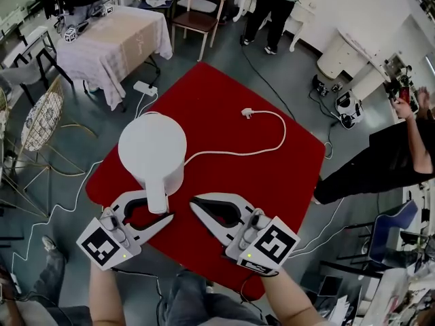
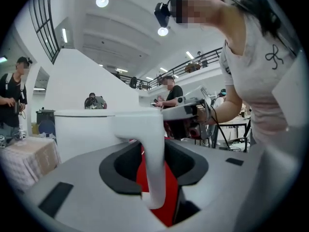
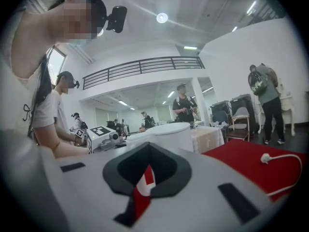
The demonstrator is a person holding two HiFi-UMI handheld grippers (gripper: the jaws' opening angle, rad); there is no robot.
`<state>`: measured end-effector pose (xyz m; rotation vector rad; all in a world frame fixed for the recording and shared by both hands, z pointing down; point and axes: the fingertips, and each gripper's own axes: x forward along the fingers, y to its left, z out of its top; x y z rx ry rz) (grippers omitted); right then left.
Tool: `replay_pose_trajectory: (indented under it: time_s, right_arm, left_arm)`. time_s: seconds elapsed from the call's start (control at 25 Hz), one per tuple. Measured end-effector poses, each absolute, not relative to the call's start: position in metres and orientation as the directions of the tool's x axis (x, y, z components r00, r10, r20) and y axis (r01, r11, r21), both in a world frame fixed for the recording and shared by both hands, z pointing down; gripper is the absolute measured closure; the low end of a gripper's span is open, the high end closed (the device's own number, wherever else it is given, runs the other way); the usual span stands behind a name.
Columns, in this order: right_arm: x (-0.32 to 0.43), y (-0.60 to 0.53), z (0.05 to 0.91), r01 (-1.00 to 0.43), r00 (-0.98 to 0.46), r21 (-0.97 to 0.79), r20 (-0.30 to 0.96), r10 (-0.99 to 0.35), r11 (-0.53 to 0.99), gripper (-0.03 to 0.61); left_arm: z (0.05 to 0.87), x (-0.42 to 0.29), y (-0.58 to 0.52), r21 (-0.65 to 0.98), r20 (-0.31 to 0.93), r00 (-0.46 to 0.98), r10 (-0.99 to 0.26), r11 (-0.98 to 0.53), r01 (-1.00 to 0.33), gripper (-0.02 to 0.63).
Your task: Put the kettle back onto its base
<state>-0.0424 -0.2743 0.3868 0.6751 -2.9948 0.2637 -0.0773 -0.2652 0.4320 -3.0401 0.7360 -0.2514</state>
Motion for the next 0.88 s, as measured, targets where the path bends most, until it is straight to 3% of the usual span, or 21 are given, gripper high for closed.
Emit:
replay_pose_trajectory:
  time_s: [0.32,0.44,0.88]
  right_arm:
    - [-0.046,-0.267,0.378,-0.409,-0.912,-0.145,0.082,-0.401,0.901,0.572]
    - [-0.049,-0.259,0.373,-0.391,-0.92,-0.142,0.075,-0.384,0.909,0.572]
    - [-0.05,-0.195,0.335,-0.375,-0.927,-0.107,0.019,-0.375,0.921,0.571]
  left_arm:
    - [0.427,-0.123,-0.254,-0.036,0.174,0.804,-0.569,-0.819,-0.572,0.459]
    - [0.419,-0.131,-0.242,-0.043,0.161,0.755,-0.635,-0.769,-0.638,0.559]
    - [0.345,-0.092,-0.185,-0.073,0.064,0.679,-0.731,-0.682,-0.727,0.603]
